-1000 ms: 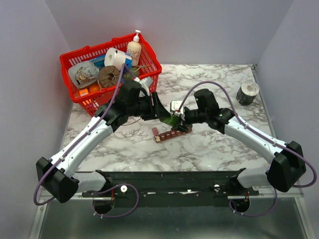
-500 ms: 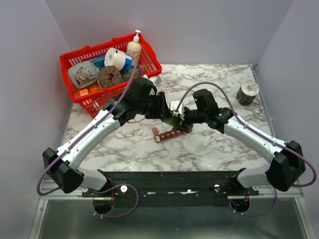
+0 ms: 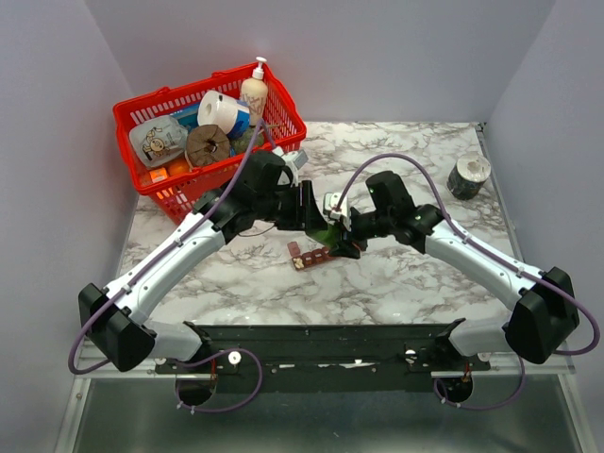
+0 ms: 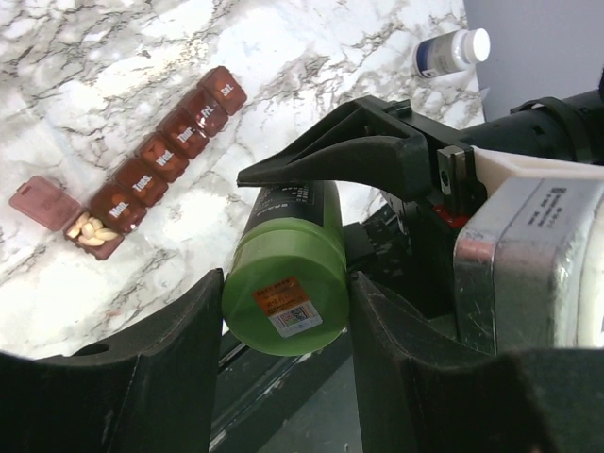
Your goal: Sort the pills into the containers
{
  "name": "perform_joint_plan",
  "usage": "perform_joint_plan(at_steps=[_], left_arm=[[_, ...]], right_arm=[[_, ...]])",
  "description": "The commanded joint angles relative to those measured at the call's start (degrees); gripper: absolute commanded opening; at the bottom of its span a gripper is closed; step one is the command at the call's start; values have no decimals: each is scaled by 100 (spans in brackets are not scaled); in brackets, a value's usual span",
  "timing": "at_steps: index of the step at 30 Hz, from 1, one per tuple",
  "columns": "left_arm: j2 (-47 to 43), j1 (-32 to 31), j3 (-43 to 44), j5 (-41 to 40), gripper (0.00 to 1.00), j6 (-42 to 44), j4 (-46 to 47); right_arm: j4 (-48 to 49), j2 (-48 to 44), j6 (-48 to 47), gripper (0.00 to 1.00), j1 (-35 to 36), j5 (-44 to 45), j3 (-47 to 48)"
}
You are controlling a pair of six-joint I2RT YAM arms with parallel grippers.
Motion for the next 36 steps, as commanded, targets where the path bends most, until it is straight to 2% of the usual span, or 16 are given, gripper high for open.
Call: perform_joint_plan(at_steps=[1,4,7,10,14,17,21,24,25,30,31,32,34,36], left_arm=[[-66,-40,-498,376,0,14,339],[-224,-48,-648,701,0,286,629],[-330,-22,-745,1025,0,1163,586],[-286,66,-693,1824,0,2376,218],[-119,84,-395,2247,0,3493,-565],[-66,92,-315,2441,4,3714,-759],[109,119,-87,2170,13,3653,-934],[180,119,107,1916,29,3426,-962],[171,127,124,1818,39,3346,-918],[-39,303,169,1554,64,2828,-585],[-101,382,151,1458,81,2609,-505],[-180,409,73,1457,83,2537,-400],[-400,444,28,1300,99,2345,-189],[-566,479,-60,1316,99,2221,-22]], right_arm=[[911,-314,640,1,-16,-1347,237],[1043,-288,905,1,-69,-1655,220],[1096,-279,984,1,-78,-1788,220],[1131,-270,1011,0,-78,-1832,193],[1157,-244,1046,0,-87,-1893,193],[1166,-261,1046,1,-87,-1893,167],[1175,-261,1029,0,-87,-1876,158],[1175,-261,1011,1,-87,-1849,149],[1175,-261,1002,1,-87,-1841,140],[1175,-279,976,1,-78,-1797,140],[1175,-279,967,1,-87,-1797,140],[1175,-279,967,1,-87,-1797,140],[1184,-279,967,1,-87,-1788,132],[1166,-279,958,1,-87,-1797,140]])
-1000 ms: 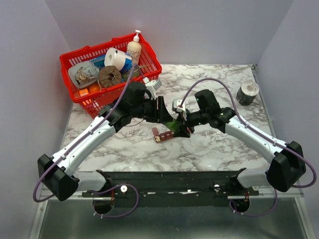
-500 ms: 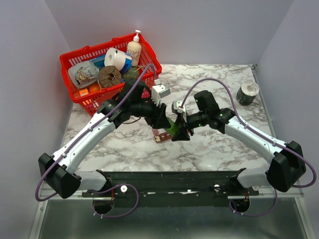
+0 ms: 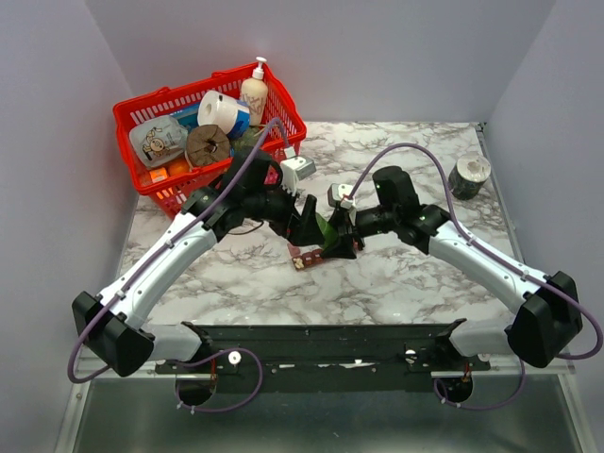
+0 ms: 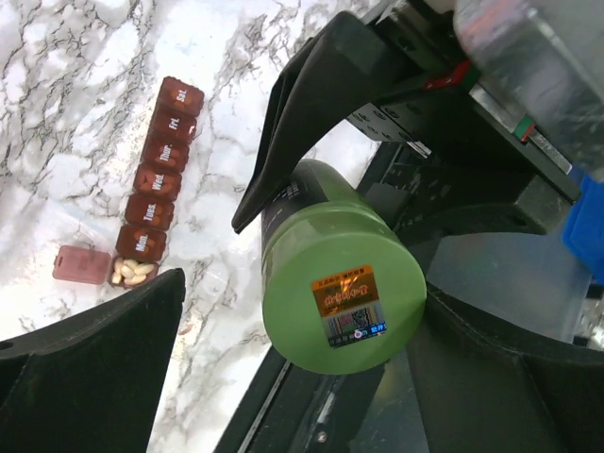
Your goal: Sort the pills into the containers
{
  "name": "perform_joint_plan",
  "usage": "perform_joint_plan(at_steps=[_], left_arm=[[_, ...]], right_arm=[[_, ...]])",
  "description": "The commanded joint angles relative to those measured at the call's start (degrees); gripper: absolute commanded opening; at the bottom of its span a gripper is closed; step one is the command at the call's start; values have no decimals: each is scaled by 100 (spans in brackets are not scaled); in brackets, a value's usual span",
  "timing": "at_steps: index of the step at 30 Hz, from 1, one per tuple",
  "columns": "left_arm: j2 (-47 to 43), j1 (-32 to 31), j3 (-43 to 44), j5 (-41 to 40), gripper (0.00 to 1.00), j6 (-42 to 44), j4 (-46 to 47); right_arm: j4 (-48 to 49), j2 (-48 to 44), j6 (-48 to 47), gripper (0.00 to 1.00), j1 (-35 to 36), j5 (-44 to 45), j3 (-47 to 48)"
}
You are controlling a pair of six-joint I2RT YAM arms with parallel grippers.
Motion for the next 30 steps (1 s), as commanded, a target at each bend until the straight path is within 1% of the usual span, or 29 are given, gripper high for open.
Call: perform_joint_plan(at_steps=[1,5,8,12,13,15,16,21,23,24,27,28,30], left_arm=[[-464,97,-163,-260,99,-566,261],[-640,184,-294,-312,99,-864,349],[-921,412,-469,-216,99,-1128,594],[-1430,527,-734,-583,99,-1603,902],[-1484,527,-778,-611,99,-1848,946],[-1484,527,-831,-663,99,-2121,955],[-1475,527,-831,-655,99,-2436,964],[-1528,483,-910,-479,99,-3036,1394],[-1423,440,-666,-688,99,-3002,1194],[-1231,335,-542,-803,98,-2949,845],[-888,203,-199,-1120,92,-2896,368],[-808,176,-128,-1182,88,-2878,271],[-650,106,56,-1357,85,-2774,43]], right_arm=[[521,-174,25,1,40,-352,186],[513,-174,16,1,40,-317,186],[504,-183,-19,1,31,-203,195],[469,-156,-37,1,31,-141,221],[469,-148,-28,0,31,-132,221],[469,-130,-19,1,22,-123,221],[469,-113,-19,0,31,-97,230],[469,-60,7,1,22,-79,230],[469,-33,16,1,31,-79,248],[469,-16,25,1,22,-79,248],[469,11,34,1,22,-53,248],[460,11,34,1,22,-27,248],[460,11,34,1,22,-9,256]])
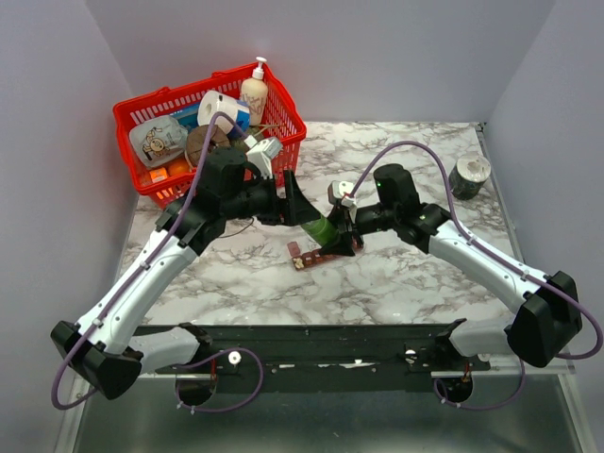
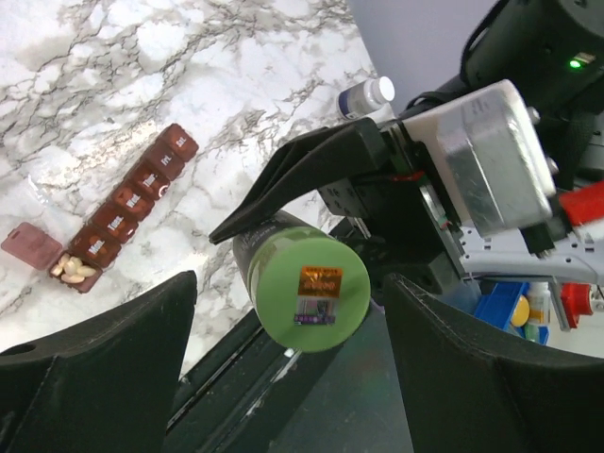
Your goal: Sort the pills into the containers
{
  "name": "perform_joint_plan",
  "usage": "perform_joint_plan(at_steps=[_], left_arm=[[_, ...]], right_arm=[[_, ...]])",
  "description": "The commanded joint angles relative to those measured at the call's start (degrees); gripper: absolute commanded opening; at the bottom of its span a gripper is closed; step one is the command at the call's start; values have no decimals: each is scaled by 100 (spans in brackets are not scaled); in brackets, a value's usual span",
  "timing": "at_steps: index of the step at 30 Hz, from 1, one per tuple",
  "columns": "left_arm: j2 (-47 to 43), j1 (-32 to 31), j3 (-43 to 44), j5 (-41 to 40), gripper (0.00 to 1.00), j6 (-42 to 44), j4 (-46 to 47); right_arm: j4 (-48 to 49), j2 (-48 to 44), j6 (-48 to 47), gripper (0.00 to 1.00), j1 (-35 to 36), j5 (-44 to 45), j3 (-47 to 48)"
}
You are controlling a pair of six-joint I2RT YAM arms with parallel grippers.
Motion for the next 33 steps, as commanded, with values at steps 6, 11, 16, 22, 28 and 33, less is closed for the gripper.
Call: perform_joint_plan(at_steps=[6,11,16,22,28,33], left_arm=[[558,-403,692,-843,82,84,-1051],[646,-508,833,-897,80,128,-1148],[647,-517,973,-949,80,172,-1271],[717,-543,1193,-1134,78,269,-1543],[848,-649,1264,-1108,74,322,-1640],[919,-702,1325,-1055,69,357,-1666]], right_arm=[[165,72,21,1,25,54,204],[156,81,29,1,25,90,230],[147,98,30,1,25,134,230],[130,125,38,1,33,133,248],[112,151,38,1,25,142,257],[95,160,29,1,25,151,266]])
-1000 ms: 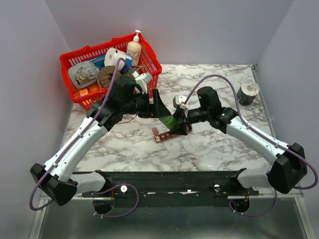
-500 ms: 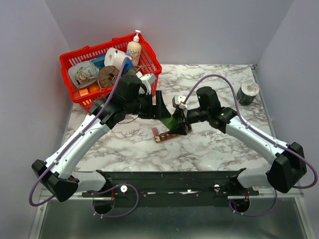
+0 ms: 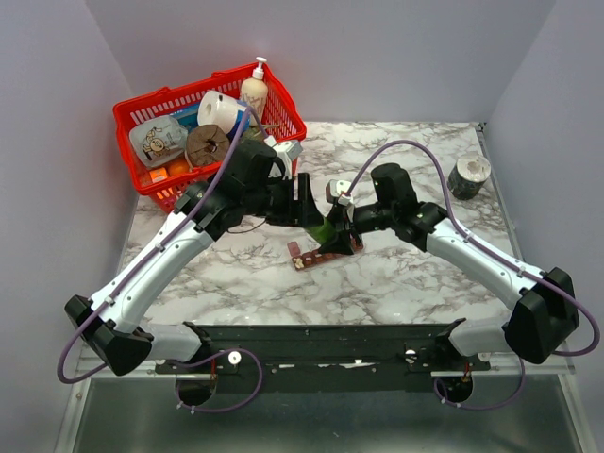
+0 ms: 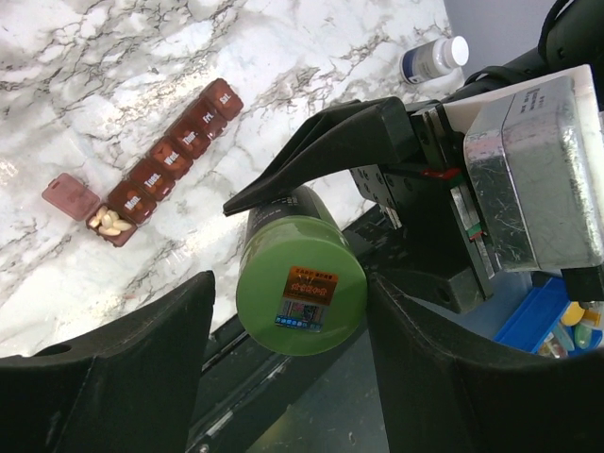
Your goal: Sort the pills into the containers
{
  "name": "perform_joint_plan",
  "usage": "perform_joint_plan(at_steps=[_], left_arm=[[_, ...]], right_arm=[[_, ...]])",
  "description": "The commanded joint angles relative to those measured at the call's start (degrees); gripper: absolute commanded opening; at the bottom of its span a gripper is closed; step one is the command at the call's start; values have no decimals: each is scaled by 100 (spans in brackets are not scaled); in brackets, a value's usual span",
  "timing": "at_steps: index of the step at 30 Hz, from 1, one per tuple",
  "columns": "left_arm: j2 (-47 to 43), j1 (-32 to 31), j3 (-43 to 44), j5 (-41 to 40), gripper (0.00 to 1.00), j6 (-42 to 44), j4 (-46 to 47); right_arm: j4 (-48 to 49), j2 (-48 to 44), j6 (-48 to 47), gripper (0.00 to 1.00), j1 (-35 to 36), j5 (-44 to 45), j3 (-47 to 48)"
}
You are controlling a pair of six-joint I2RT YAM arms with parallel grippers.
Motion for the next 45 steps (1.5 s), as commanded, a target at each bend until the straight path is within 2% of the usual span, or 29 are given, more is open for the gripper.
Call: perform_joint_plan(at_steps=[1,6,13,19,25,28,31,36,39,40,43,45], left_arm=[[60,-51,204,-56,62,101,-239],[130,-68,283,23,55,206,-336],[236,-59,239,585,24,758,-362],[271,55,63,1480,16,1655,-494],[175,143,-112,2413,13,3254,-652],[69,143,-305,2651,14,4176,-819],[60,143,-324,2345,16,4897,-1161],[235,108,-157,2053,22,5181,-1365],[245,117,-113,1913,37,4892,-1181],[218,117,-112,1756,49,4769,-1101],[-10,117,-174,1711,66,4409,-724],[-220,117,-279,1729,73,4102,-382]], right_arm=[[142,33,23,0,29,0,224],[107,42,5,1,29,-8,242],[81,7,23,1,29,-149,250],[99,-55,111,1,29,-368,250],[283,-72,409,1,29,-790,207],[406,-90,550,0,38,-1001,163],[450,-90,603,1,29,-1063,136],[468,-90,585,0,29,-1090,127],[459,-107,559,0,38,-1046,110],[459,-125,550,1,38,-1028,101],[468,-134,533,1,38,-1028,110],[459,-134,541,1,38,-1019,110]])
